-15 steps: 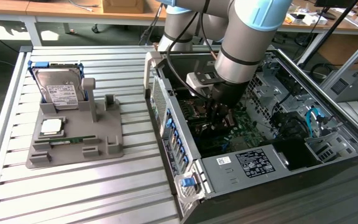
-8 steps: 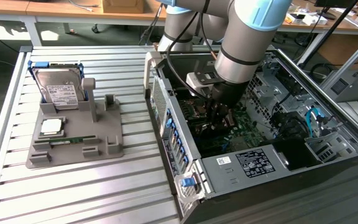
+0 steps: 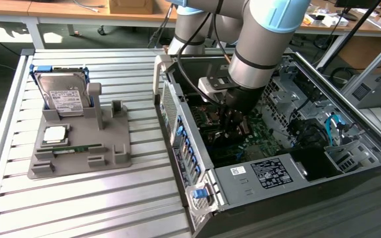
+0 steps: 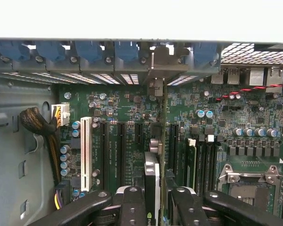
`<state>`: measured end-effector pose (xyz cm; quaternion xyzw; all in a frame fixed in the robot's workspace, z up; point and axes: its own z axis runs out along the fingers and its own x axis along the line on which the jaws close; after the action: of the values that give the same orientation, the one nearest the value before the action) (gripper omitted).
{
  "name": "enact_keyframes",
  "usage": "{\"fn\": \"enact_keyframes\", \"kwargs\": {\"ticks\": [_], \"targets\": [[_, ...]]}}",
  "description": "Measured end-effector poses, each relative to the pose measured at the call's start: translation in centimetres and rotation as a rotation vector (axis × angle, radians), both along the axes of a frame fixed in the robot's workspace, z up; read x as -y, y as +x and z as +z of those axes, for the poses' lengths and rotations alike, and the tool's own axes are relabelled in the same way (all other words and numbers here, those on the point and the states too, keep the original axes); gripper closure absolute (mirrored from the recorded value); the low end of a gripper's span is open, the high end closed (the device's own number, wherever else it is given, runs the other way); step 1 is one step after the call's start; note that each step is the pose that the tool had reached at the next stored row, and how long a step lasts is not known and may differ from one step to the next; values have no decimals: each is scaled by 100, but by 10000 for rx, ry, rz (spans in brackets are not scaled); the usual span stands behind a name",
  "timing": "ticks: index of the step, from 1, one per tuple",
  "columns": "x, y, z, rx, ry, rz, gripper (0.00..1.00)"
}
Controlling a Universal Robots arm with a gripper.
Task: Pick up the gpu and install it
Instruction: 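Insert the gpu into the slot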
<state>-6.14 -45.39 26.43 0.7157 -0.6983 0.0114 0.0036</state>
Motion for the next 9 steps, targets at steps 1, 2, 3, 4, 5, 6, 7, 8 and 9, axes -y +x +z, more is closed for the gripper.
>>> {"fn": "enact_keyframes", "kwargs": {"ticks": [1, 2, 3, 4, 5, 6, 7, 8, 9], "targets": [[0, 0, -1, 0, 2, 0, 73], [0, 0, -3, 0, 6, 0, 73], [0, 0, -4, -1, 10, -2, 73], [0, 0, -5, -1, 18, -3, 73], [0, 1, -5, -1, 27, -5, 73], [0, 2, -6, -1, 37, -6, 73], [0, 5, -8, -1, 48, -7, 73], [0, 7, -8, -1, 58, -7, 73], [0, 8, -8, 0, 64, -8, 73]]}}
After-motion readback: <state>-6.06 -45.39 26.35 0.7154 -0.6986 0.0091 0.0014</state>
